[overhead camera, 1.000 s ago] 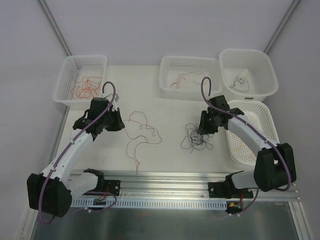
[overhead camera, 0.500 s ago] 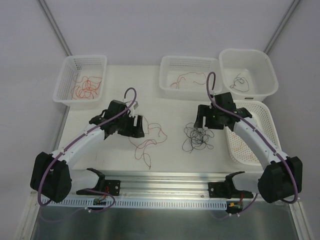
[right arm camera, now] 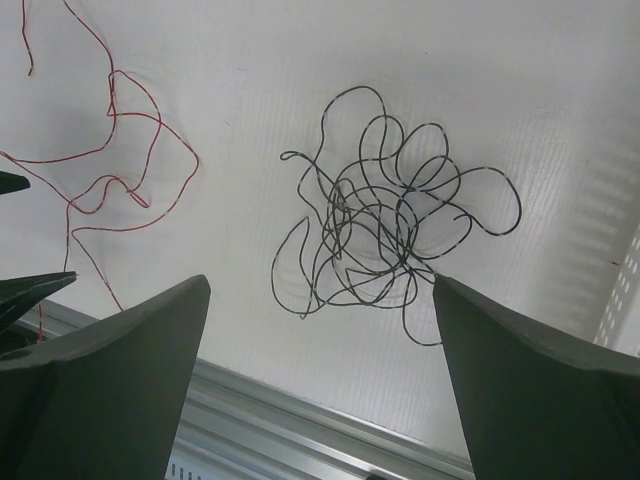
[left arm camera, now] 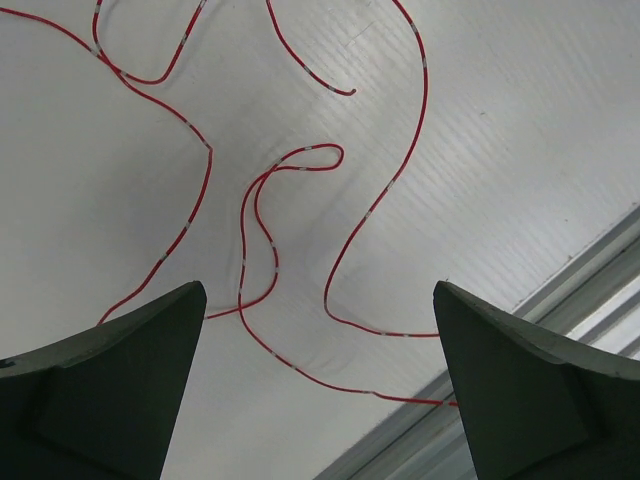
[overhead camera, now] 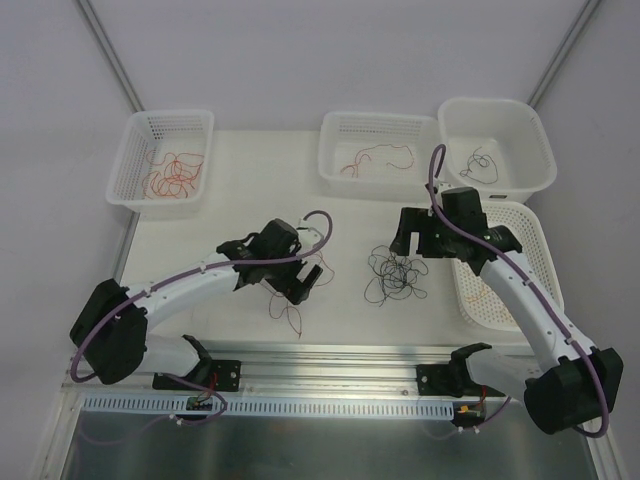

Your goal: Untangle the cables

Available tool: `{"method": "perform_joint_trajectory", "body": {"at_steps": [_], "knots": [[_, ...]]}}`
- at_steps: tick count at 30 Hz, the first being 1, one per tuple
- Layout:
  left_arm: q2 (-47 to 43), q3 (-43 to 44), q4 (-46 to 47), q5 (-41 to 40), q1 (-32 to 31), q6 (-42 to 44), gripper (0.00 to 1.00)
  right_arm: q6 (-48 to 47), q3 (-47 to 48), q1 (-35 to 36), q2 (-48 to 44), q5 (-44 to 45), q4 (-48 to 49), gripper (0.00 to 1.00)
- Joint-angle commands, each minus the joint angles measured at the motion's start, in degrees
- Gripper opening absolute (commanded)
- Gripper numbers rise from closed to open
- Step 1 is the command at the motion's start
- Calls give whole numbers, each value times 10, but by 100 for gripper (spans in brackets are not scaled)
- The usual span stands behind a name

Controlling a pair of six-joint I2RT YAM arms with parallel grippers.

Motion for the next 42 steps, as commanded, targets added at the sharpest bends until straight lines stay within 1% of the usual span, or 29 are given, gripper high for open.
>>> {"method": "perform_joint_trajectory", "body": {"at_steps": [1, 3, 6, 7, 12, 18, 22, 25, 31, 35, 36, 40, 41, 42], "knots": [[31, 30, 17, -89, -35, 65, 99, -11, -4, 1, -22, 1, -5, 99], [52, 41, 21, -109, -57, 82, 99, -11, -6, 2, -26, 2, -8, 100], [80, 51, 24, -167, -83, 103, 99, -14, -6, 3, -29, 7, -14, 100], [88, 58, 24, -202, -88, 110, 99, -14, -7, 2, -32, 7, -15, 99], [109, 72, 26, -251, -100, 123, 99, -15, -9, 1, -36, 10, -26, 100], [130, 90, 26, -273, -105, 143, 99, -15, -11, 2, -41, 15, -32, 100], [135, 99, 27, -276, -107, 149, 99, -33, -9, 2, -37, 15, -34, 99], [156, 100, 26, -281, -107, 153, 99, -34, -6, 2, -31, 12, -34, 100], [188, 100, 24, -249, -102, 131, 99, -38, -2, 2, -22, 15, -34, 100], [205, 99, 23, -230, -84, 117, 99, -39, -2, 2, -18, 13, -34, 100], [212, 99, 22, -225, -79, 116, 98, -40, -2, 2, -17, 14, -35, 100], [222, 108, 8, -189, -64, 104, 85, -40, -1, 2, -14, 18, -35, 99], [224, 108, 5, -181, -58, 100, 77, -40, 0, 1, -14, 18, -36, 99], [225, 108, 3, -166, -55, 98, 72, -41, 0, 1, -14, 19, -37, 99]]}}
